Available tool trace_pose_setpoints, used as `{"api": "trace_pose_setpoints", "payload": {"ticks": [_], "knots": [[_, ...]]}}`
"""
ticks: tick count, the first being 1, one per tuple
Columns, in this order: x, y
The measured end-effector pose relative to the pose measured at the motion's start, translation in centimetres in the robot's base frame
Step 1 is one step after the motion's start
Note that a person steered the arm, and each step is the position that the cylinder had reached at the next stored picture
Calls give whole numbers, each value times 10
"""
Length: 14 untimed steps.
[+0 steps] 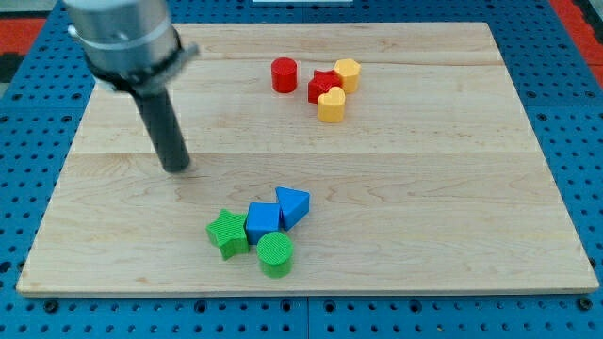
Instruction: Push the red circle towards the left center of the board
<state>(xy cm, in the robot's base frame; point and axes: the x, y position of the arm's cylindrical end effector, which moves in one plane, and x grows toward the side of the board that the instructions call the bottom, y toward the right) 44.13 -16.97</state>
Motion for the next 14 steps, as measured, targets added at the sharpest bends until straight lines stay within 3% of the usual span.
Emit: {"api": "trace_pose_setpoints", "payload": {"ticks": [1, 2, 3, 4, 6, 7, 9, 11, 12, 13, 14], "knots": [[-35, -47], [-26, -20], [-10, 58], [-18, 164], [-58, 315], [-108, 282], [-127, 223], [-130, 124], [-158, 145], [-184, 87], [-149, 52]]}}
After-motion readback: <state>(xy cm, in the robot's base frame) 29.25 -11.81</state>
